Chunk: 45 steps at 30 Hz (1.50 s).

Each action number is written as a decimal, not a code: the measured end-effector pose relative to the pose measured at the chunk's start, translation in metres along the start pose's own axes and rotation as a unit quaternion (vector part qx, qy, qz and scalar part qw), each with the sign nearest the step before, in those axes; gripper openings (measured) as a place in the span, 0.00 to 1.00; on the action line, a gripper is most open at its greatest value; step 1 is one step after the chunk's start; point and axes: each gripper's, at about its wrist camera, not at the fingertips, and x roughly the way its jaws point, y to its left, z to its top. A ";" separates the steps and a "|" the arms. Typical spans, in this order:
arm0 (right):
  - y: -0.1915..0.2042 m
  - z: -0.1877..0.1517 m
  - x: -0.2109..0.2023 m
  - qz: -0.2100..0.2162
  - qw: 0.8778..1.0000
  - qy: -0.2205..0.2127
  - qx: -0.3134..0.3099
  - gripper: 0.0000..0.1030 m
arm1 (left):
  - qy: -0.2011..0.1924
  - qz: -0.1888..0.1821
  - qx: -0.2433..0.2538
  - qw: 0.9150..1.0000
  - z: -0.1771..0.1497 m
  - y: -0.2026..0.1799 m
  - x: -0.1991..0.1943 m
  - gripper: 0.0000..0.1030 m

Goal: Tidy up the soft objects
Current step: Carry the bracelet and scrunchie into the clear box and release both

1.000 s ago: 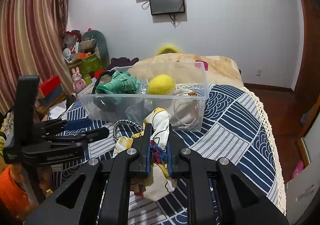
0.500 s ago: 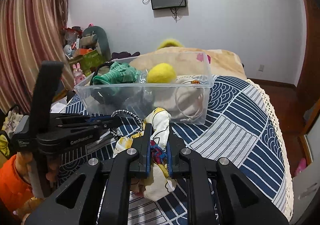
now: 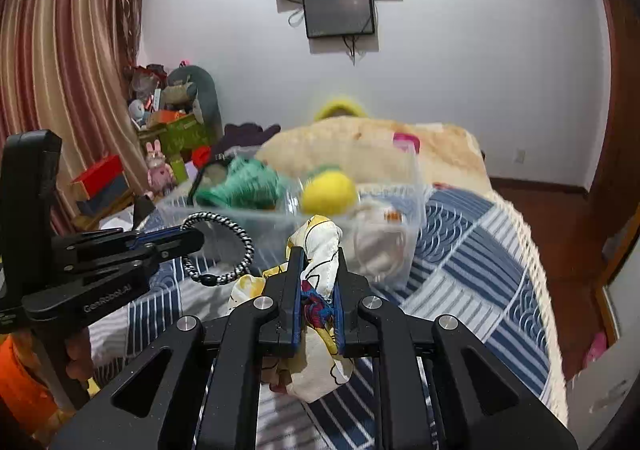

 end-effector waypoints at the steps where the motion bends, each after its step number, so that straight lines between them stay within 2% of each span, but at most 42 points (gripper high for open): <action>1: 0.000 0.005 -0.001 0.001 1.000 -0.006 -0.002 0.11 | -0.006 0.001 -0.002 1.000 0.003 0.000 -0.004 0.06; 10: 0.012 0.045 0.008 0.003 0.999 -0.047 -0.023 0.11 | -0.047 0.028 -0.035 0.998 0.031 0.033 -0.016 0.06; 15: 0.018 0.062 0.025 0.012 0.998 -0.050 -0.030 0.11 | -0.043 0.040 -0.067 0.996 0.041 0.053 -0.007 0.06; 20: 0.029 0.068 0.050 0.012 0.998 -0.035 -0.044 0.11 | -0.031 0.057 -0.073 0.995 0.041 0.059 0.011 0.06; 25: 0.035 0.061 0.074 0.007 0.998 -0.006 -0.060 0.11 | -0.011 0.054 -0.078 0.995 0.037 0.064 0.029 0.06; 32: 0.036 0.050 0.102 0.000 0.996 0.039 -0.077 0.11 | 0.005 0.054 -0.054 0.997 0.030 0.056 0.043 0.07; 35: 0.040 0.046 0.104 -0.010 0.994 0.048 -0.098 0.13 | 0.010 0.045 -0.050 0.998 0.027 0.054 0.043 0.17; 36: 0.040 0.046 0.104 -0.013 0.994 0.048 -0.101 0.17 | 0.007 0.047 -0.047 0.998 0.027 0.053 0.042 0.20; 41: 0.036 0.051 0.095 -0.018 0.995 0.039 -0.093 0.33 | -0.001 0.050 -0.039 0.998 0.024 0.049 0.034 0.21; 45: 0.033 0.054 0.086 -0.015 0.995 0.031 -0.089 0.33 | -0.006 0.045 -0.043 0.998 0.025 0.049 0.025 0.21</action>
